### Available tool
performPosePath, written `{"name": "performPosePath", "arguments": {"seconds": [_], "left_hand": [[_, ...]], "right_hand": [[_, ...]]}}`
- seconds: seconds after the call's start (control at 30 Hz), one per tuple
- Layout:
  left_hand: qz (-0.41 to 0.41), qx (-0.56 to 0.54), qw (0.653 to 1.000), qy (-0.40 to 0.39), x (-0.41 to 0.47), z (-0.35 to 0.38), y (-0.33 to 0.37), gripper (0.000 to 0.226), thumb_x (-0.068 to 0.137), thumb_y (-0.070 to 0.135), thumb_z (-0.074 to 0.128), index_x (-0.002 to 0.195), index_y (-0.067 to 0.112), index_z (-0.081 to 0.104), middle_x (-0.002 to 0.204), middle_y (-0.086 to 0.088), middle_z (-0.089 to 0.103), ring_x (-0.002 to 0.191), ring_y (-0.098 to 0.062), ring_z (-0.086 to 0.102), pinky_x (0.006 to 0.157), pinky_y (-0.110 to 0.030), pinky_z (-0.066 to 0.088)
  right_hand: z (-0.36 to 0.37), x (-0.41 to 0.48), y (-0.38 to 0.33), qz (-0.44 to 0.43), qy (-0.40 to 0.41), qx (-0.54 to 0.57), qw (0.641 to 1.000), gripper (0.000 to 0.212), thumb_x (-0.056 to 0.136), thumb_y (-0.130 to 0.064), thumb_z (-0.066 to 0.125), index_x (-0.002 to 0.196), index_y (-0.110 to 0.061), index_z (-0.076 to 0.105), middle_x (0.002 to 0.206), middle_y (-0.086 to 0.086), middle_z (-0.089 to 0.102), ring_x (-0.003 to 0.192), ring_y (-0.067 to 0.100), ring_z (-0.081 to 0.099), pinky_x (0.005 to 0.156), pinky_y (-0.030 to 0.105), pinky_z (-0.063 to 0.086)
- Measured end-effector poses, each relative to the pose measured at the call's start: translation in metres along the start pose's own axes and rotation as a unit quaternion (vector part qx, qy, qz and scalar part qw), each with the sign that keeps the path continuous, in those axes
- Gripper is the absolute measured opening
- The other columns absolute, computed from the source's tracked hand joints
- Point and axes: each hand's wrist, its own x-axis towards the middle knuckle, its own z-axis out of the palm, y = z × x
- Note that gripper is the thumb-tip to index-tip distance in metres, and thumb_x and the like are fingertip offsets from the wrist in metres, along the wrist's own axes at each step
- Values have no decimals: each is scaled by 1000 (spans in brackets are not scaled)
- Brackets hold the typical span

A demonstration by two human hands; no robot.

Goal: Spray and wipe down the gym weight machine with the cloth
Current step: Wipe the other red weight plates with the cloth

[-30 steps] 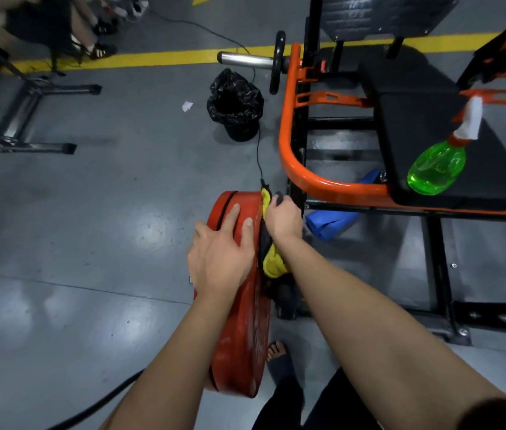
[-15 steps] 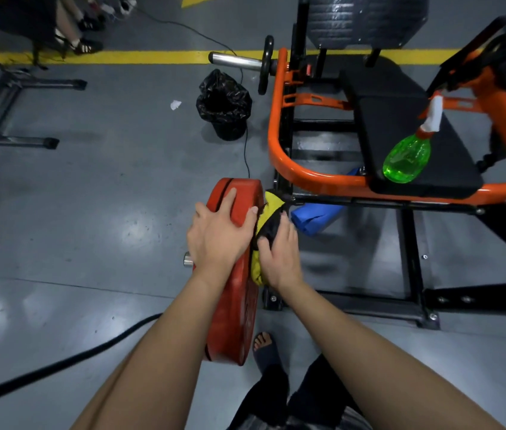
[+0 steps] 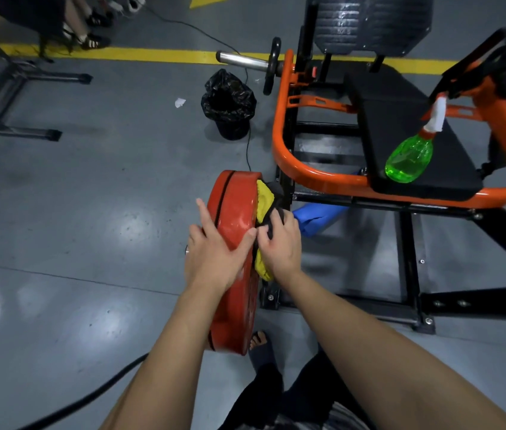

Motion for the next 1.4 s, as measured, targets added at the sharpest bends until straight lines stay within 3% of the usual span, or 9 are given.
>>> {"name": "performPosePath", "arguments": {"seconds": [0.07,0.13,0.23,0.4,0.63,0.83,1.0,1.2,1.4], "left_hand": [[-86,-125,985,-87,16,-21,12,99,87,87,31,161,37,-12,168,-11,9,155,-33,13,123,-55,15],[-88,-151,983,-46,46,-38,37,92,90,85,26,164,34,6,169,-12,7,156,-32,7,123,-55,11],[-21,-44,998,34,82,-30,76,77,99,68,35,160,24,23,159,-16,24,150,-35,22,118,-50,25],[0,202,979,20,99,13,81,72,96,69,26,150,24,41,146,-16,37,131,-40,40,97,-51,41],[44,252,966,-40,113,9,78,75,94,75,31,158,37,27,154,-18,30,139,-40,33,108,-48,37],[78,228,970,15,87,11,65,68,99,68,28,160,38,25,146,-17,37,130,-38,38,104,-48,38],[90,210,971,78,56,13,43,67,98,66,32,159,41,25,144,-16,38,127,-34,42,99,-46,41],[86,181,971,127,38,18,27,65,98,66,34,159,43,25,151,-16,35,132,-33,40,101,-46,42],[93,166,973,132,34,19,26,66,96,69,30,157,46,26,149,-12,35,132,-31,39,104,-47,42]], "right_hand": [[3,0,5,-21,19,-12,1000,44,86,-32,41,117,-10,64,113,16,60,100,34,56,87,45,49],[7,-1,8,-33,23,-20,999,44,84,-30,43,117,-9,65,113,17,60,100,35,57,86,45,50],[8,-1,12,-56,35,-33,997,44,83,-28,46,119,-9,64,112,17,61,97,35,57,84,44,51],[9,3,15,-61,39,-28,997,32,86,-28,45,103,-6,61,105,15,61,92,31,56,81,45,51],[12,8,19,-73,37,-1,997,28,87,-27,47,101,-7,62,98,13,58,91,31,55,78,47,51],[10,11,21,-92,38,-8,995,25,81,-23,45,89,-2,55,88,19,54,80,39,56,70,48,52],[1,36,16,-59,-48,38,996,43,85,-35,34,104,-1,54,99,20,58,94,39,57,82,49,49],[10,113,17,84,-224,24,971,20,100,-30,45,109,-13,50,115,20,65,109,40,61,88,44,46],[-24,60,2,-15,-105,133,985,15,85,-27,45,94,-16,51,91,0,60,85,19,56,77,38,45]]}}
